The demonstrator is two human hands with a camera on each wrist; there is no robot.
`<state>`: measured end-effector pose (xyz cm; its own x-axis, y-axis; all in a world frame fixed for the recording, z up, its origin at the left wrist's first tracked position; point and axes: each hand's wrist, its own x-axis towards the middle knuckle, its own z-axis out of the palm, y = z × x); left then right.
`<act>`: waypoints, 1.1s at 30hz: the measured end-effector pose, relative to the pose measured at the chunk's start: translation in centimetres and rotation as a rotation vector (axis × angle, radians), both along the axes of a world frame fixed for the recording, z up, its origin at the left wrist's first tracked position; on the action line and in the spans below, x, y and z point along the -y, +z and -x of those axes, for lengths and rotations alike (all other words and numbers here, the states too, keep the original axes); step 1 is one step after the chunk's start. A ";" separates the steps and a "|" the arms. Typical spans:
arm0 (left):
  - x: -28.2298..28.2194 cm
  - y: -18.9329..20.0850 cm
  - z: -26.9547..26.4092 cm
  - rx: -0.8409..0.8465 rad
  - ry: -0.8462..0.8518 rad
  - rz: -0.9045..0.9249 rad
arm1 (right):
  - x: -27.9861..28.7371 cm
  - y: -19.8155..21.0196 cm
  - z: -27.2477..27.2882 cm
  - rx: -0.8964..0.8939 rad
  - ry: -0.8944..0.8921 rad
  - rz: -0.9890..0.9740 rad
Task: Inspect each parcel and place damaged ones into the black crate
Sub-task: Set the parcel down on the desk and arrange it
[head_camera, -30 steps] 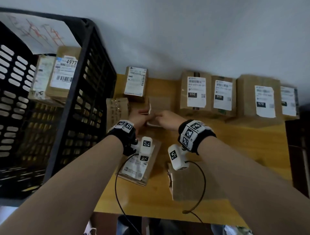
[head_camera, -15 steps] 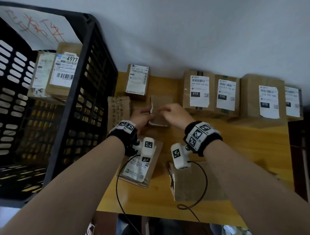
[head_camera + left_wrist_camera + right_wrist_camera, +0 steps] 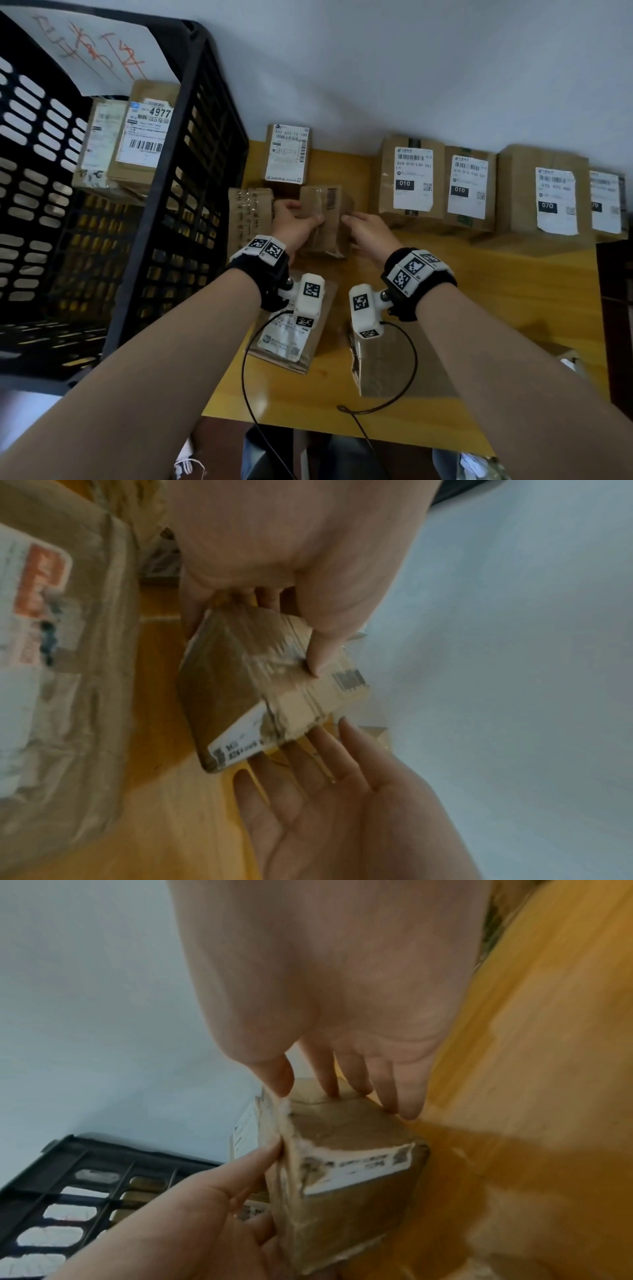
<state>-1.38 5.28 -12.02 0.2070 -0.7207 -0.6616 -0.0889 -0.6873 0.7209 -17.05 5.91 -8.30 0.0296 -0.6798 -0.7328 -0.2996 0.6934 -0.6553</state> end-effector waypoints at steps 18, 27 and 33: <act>-1.4 -0.6 -0.1 0.011 -0.038 0.029 | -0.9 0.8 -0.8 -0.269 0.594 0.099; -1.4 -0.8 -0.3 -0.052 -0.014 -0.024 | 0.1 -0.1 -1.9 -0.379 0.771 0.104; -1.4 -0.6 -0.2 -0.092 0.000 -0.051 | -0.1 -1.0 -1.4 -0.321 0.589 0.109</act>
<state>-1.22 6.66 -12.67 0.1436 -0.6858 -0.7134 -0.0235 -0.7231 0.6904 -15.69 6.02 -9.28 0.2093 -0.6873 -0.6955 -0.7985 0.2904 -0.5273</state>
